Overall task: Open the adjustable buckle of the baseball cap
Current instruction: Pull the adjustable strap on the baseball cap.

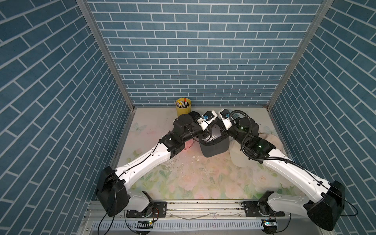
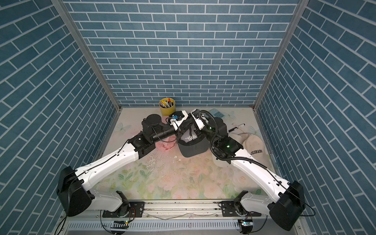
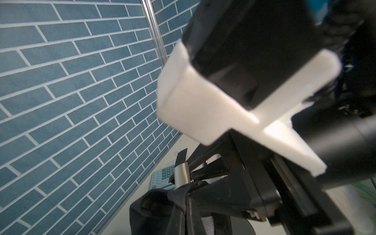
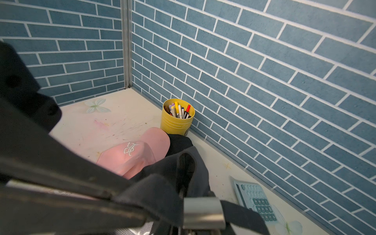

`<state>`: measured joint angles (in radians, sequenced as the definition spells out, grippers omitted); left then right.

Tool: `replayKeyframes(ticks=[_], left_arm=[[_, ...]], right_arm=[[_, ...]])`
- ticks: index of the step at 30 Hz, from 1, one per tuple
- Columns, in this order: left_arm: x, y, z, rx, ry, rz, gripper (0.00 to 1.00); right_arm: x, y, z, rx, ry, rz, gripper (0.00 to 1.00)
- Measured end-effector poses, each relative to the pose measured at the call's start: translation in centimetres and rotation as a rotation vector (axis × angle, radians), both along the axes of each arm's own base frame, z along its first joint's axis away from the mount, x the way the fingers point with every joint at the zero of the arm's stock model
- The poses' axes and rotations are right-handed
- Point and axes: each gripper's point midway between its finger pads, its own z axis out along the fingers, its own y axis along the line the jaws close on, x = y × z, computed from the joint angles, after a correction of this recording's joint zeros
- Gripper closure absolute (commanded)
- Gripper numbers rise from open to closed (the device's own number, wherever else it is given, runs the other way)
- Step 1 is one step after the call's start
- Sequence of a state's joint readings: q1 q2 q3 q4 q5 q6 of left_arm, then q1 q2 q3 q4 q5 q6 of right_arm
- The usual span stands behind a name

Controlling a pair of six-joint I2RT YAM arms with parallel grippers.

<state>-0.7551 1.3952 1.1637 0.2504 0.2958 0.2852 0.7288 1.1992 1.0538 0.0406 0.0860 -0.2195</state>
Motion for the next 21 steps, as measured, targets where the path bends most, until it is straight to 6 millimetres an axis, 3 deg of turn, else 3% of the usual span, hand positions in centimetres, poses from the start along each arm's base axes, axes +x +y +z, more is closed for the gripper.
replayKeyframes(ticks=[10,21], left_arm=[[0.0,0.0,0.0,-0.001,0.0,0.002,1.0],[-0.4,0.6,0.6,-0.005,-0.006,0.008,1.0]], right_arm=[[-0.1,-0.3,-0.3,-0.026,-0.012,-0.009,0.96],[1.3,-2.3,1.0,0.005,-0.075,-0.146,1.0]])
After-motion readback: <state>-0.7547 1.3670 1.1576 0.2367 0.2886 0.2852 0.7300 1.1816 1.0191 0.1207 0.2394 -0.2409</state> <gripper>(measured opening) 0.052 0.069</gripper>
